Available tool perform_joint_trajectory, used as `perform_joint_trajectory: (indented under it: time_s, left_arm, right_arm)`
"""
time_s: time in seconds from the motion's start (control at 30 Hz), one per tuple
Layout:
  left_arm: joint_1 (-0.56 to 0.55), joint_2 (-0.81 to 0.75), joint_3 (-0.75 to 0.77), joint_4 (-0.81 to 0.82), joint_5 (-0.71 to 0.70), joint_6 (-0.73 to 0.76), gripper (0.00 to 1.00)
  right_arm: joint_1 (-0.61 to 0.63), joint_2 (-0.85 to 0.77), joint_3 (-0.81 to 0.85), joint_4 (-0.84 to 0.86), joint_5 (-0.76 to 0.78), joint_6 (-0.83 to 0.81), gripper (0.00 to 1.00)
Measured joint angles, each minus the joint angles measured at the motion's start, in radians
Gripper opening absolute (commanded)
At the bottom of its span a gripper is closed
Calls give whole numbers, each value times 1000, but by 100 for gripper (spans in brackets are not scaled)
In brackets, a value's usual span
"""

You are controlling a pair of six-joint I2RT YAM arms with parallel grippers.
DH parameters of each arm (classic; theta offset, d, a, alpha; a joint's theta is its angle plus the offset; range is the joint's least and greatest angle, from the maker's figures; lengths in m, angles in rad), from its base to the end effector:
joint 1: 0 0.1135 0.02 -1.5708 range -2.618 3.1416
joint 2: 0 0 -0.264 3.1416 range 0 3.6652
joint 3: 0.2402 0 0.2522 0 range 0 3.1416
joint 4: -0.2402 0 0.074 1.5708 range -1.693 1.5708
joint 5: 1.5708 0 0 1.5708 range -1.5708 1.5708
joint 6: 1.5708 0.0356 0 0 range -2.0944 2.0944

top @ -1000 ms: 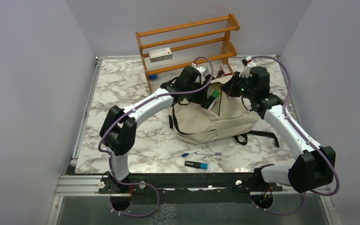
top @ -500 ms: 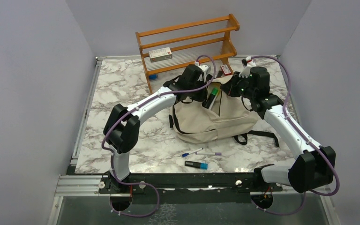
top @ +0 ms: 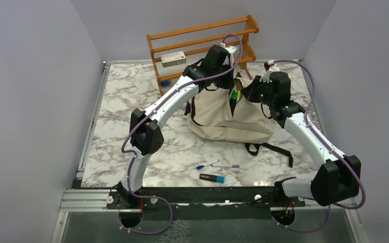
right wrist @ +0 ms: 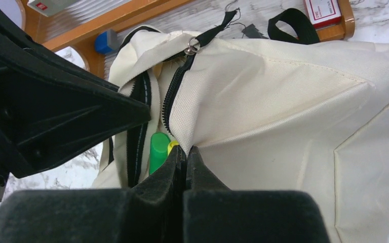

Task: Pack the student bag
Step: Adjust the student bag at the center of the board.

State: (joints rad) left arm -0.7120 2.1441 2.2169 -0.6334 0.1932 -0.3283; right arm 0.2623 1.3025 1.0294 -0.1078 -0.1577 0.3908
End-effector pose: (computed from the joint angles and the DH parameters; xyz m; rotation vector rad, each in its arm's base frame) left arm 0.3706 -0.3288 0.3550 0.5421 2.1648 -0.7998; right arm 0.2916 0.0841 0.3192 0.0216 1.9922 0.5808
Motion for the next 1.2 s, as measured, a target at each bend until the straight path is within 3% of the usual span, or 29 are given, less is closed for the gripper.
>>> perform_joint_trajectory:
  time_s: [0.27, 0.63, 0.87, 1.1, 1.2]
  left_arm:
    - [38, 3, 29, -90, -11, 27, 0]
    - [52, 3, 45, -119, 26, 42, 0]
    - [60, 3, 44, -116, 65, 45, 0]
    - [60, -13, -83, -64, 43, 54, 1]
    - [61, -38, -153, -53, 10, 60, 8]
  right_arm:
    - [0, 0, 31, -21, 26, -23, 1]
    - [-3, 35, 32, 48, -177, -3, 1]
    - [-3, 57, 32, 63, -187, 29, 1]
    - [-2, 95, 26, 61, -180, 36, 1]
    - [-1, 90, 20, 60, -176, 31, 1]
